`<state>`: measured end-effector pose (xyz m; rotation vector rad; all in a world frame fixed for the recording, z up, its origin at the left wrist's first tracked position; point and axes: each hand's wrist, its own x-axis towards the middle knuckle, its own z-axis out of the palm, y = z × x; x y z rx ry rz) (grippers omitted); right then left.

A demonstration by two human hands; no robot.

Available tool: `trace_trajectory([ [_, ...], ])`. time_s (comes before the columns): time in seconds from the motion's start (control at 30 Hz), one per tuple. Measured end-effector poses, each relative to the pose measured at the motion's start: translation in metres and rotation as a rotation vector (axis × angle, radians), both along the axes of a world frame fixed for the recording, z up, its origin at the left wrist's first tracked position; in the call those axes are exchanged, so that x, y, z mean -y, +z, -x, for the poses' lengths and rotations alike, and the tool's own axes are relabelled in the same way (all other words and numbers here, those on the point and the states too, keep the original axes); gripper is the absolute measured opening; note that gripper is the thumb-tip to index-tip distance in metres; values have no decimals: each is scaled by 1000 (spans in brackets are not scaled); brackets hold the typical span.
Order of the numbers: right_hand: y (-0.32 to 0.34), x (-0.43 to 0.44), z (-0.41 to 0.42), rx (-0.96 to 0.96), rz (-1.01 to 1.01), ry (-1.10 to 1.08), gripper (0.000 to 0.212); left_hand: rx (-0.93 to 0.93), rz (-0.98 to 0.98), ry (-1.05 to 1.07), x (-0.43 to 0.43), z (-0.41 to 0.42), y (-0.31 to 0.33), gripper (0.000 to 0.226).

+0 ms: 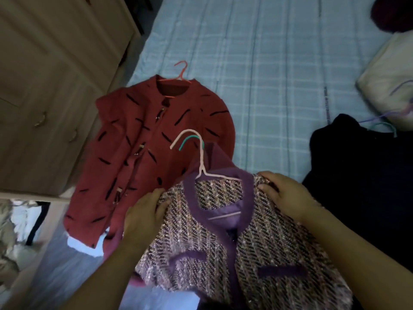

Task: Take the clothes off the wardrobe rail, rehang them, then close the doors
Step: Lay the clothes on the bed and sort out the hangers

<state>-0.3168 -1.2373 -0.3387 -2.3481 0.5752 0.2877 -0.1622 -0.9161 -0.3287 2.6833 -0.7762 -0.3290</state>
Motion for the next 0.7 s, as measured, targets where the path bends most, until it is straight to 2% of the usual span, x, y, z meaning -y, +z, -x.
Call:
trace_trajectory([
  [0.17,88,-44,18,160,1,14,36,81,111,35,-50,20,81,41],
  [0.37,151,-79,21,336,-12,-126,21,275,222,-51,-65,-7,171,32],
  [0.57,214,-104,-48,536,-4,-290,18,508,219,-172,-56,-120,244,39],
  [0.7,222,-110,-119,578,60,-401,14,439,248,-218,-38,-210,249,43],
])
